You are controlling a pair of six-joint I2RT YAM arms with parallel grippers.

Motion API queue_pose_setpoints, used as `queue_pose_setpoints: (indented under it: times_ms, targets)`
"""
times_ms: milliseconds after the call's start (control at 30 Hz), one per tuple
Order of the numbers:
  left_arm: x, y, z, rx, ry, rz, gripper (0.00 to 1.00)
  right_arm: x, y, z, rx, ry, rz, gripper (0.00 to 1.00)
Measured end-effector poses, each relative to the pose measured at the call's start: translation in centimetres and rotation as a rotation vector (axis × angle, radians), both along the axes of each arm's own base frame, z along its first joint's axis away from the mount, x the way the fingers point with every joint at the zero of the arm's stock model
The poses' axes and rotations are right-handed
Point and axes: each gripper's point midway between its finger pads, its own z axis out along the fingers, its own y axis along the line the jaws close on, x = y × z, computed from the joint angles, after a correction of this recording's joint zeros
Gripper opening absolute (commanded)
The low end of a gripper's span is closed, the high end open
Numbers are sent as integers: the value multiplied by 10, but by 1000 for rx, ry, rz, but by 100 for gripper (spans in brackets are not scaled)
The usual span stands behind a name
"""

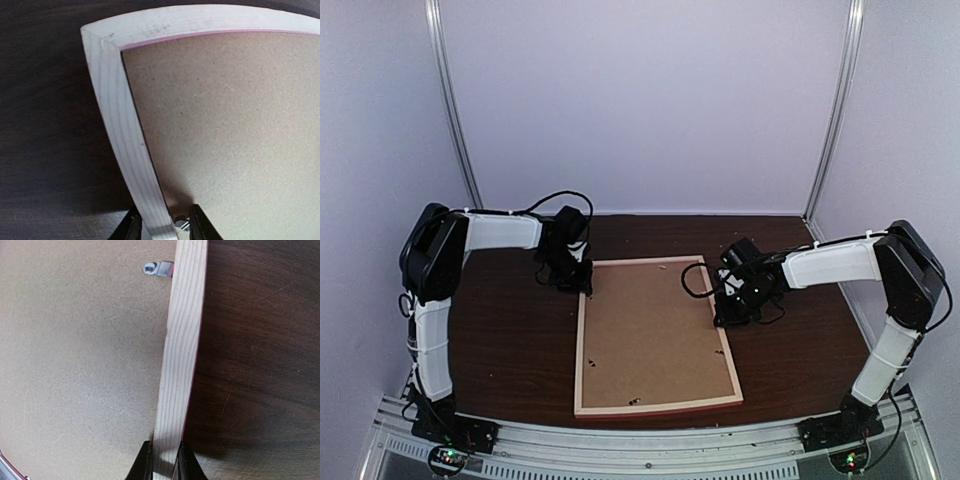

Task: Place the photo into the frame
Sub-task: Press the fastener onto the backboard.

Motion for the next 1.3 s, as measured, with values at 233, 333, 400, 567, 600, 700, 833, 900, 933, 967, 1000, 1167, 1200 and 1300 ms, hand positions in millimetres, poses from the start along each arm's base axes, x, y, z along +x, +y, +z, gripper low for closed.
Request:
queue_pose_setpoints:
  times_ms: [233,333,400,567,600,700,833,900,933,967,1000,1167,1200,1300]
  targets:
    - [-2,2,1,0,-5,-1,26,0,0,0,0,0,0,4]
    - [-2,2,1,0,-5,-1,23,0,0,0,0,0,0,4]
    - [-3,2,2,1,-7,-3,22,0,0,0,0,0,0,4]
    - [-4,3,2,6,-3,-7,22,0,0,0,0,0,0,4]
    - [-5,4,2,6,-3,-7,22,0,0,0,0,0,0,4]
    - [-5,4,2,6,-4,-8,25,0,0,0,0,0,0,4]
    - [-6,3,2,3,0,-20,38,0,0,0,0,0,0,4]
    - [-7,1,2,1,1,-26,44,0,0,0,0,0,0,3]
    - [-7,1,2,1,1,-27,47,0,0,0,0,0,0,4]
    - [-7,1,3,2,0,-26,49,0,0,0,0,0,0,4]
    - [-7,1,3,2,-2,-25,50,0,0,0,0,0,0,3]
    - [-22,2,2,6,21,-32,55,0,0,0,0,0,-1,3]
    - [-27,2,2,7,28,-36,56,0,0,0,0,0,-1,3]
    - [-47,8,1,15,52,-45,60,0,0,0,0,0,-1,3]
